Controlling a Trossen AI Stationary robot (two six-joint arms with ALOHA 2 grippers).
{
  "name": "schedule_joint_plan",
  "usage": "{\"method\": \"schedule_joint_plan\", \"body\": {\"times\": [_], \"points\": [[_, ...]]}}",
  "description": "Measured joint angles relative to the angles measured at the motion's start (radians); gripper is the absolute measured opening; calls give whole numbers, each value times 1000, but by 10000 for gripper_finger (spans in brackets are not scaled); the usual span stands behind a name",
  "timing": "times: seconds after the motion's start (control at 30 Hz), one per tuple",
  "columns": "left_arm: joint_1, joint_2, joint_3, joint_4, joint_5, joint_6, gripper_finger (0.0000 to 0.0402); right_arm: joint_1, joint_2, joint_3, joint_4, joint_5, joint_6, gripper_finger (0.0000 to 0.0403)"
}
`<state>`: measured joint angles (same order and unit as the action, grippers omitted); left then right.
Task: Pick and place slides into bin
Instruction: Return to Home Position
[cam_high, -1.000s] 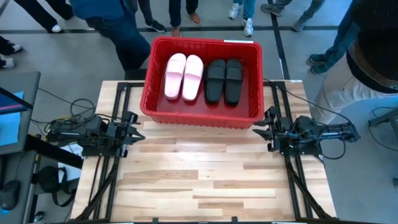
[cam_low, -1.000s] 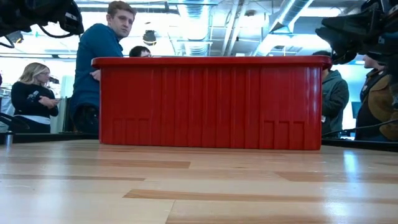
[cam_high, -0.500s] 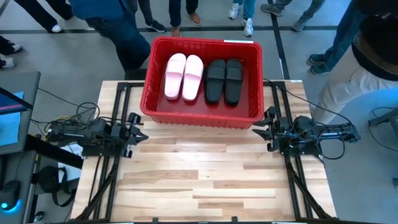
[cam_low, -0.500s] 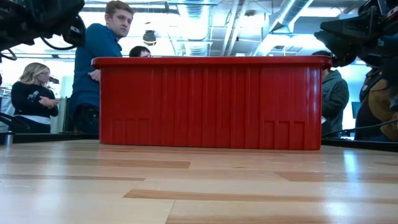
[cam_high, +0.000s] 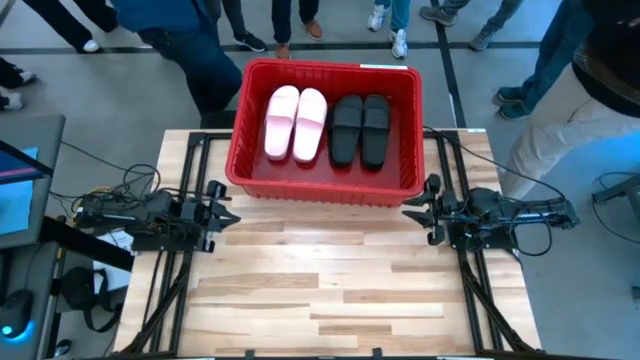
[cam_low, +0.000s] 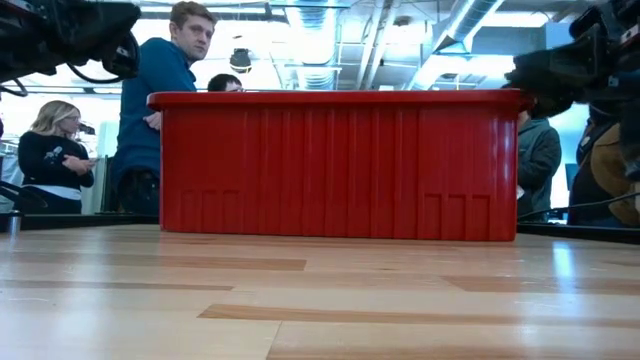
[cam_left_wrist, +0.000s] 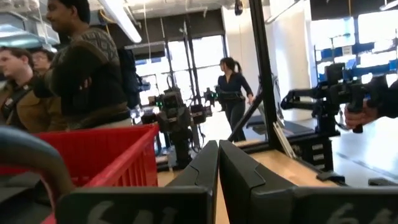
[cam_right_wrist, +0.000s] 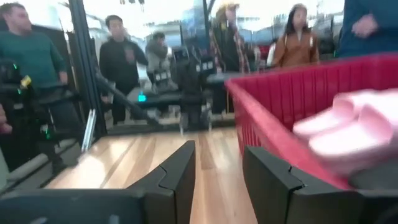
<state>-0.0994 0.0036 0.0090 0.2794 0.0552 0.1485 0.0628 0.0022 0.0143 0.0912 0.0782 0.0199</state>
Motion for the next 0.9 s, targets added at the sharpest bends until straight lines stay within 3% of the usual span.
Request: {"method": "schedule_joint_plan", "body": {"times": [0.3,0.9], "points": [[0,0,-1,-67,-9,-14,4,29,0,0,-66,-1,25,121],[0,0,-2,-104,-18,-19,4,29,0,0,-36,1,-20,121]]}}
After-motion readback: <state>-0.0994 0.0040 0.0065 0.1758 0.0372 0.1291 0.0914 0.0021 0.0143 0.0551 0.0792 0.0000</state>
